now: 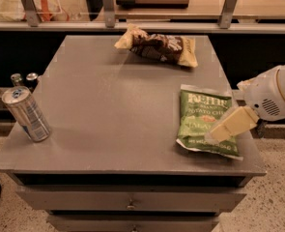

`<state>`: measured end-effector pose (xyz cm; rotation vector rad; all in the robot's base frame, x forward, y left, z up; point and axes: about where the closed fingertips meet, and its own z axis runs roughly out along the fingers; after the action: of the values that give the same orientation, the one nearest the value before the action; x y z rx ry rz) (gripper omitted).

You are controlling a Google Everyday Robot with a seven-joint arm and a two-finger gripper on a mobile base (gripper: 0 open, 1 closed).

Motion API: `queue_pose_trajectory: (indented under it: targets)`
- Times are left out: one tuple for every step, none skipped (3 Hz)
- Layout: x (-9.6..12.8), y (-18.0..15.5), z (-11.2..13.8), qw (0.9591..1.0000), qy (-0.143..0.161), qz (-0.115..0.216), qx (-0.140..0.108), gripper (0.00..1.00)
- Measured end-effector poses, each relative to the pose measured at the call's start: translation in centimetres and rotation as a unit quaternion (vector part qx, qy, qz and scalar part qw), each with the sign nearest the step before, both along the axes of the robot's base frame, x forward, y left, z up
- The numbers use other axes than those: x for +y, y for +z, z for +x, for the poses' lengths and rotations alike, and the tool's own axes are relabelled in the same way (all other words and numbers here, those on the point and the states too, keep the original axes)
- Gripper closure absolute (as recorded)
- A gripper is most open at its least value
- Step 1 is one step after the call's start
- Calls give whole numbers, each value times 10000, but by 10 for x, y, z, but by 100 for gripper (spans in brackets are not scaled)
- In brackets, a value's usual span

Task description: Move green jalapeno chip bag near redbull can

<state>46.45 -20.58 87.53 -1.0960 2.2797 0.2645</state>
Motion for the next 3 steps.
queue_pose_trajectory:
  targets:
    - [9,-19,4,9999,17,-39,-159,0]
    - [16,-34,4,9997,70,-141,-170,0]
    - [20,-46,1,9997,139,-203,-93,18]
